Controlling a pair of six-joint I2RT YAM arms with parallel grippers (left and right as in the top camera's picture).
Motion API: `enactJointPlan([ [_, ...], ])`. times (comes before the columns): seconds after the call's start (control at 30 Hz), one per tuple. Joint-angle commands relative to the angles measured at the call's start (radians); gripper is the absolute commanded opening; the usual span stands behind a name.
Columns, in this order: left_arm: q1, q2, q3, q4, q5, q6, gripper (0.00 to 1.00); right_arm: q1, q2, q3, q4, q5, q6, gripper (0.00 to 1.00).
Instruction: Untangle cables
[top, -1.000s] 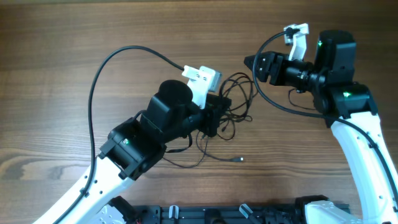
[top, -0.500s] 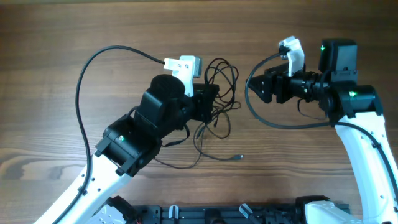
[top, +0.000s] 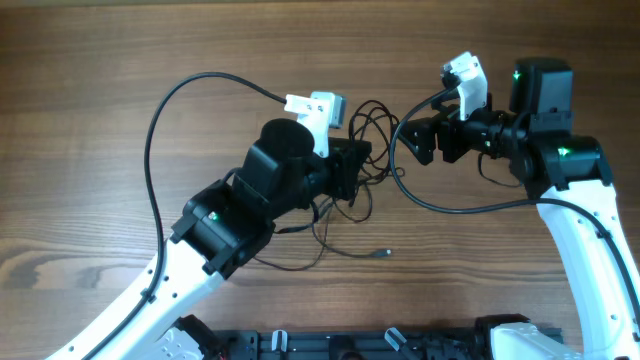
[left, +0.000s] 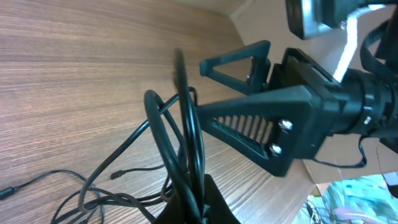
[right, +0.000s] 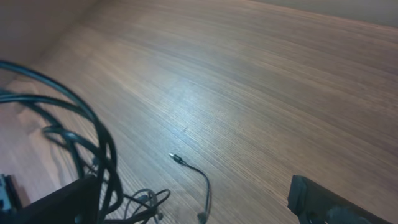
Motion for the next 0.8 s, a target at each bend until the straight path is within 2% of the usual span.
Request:
enactJointPlan([
  [0.0,-0.014,-0.001,0.004,0.007,0.014,-0.009,0.04,0.004,-0.019,0.001,0.010,0.062,0.013,1.00],
  [0.13,-0.014,-0.001,0.004,0.007,0.015,-0.010,0.04,0.004,-0.019,0.001,0.011,0.140,0.016,1.00],
  [0.3,-0.014,-0.001,0.004,0.023,0.015,-0.010,0.04,0.004,-0.019,0.001,0.009,0.037,0.016,1.00],
  [0.5,-0.058,-0.001,0.004,0.080,0.023,-0.010,0.04,0.004,-0.019,0.001,0.016,0.055,0.047,1.00],
  [0.53,-0.076,-0.001,0.004,0.090,0.023,-0.010,0.04,0.004,-0.019,0.001,0.022,0.109,0.095,0.99],
  [0.67,-0.106,-0.004,0.004,0.084,0.023,-0.005,0.04,0.004,-0.014,0.001,0.007,0.542,0.377,1.00],
  [0.77,-0.085,-0.035,0.004,0.036,0.018,0.048,0.04,0.001,-0.006,0.001,-0.043,0.681,0.494,1.00],
])
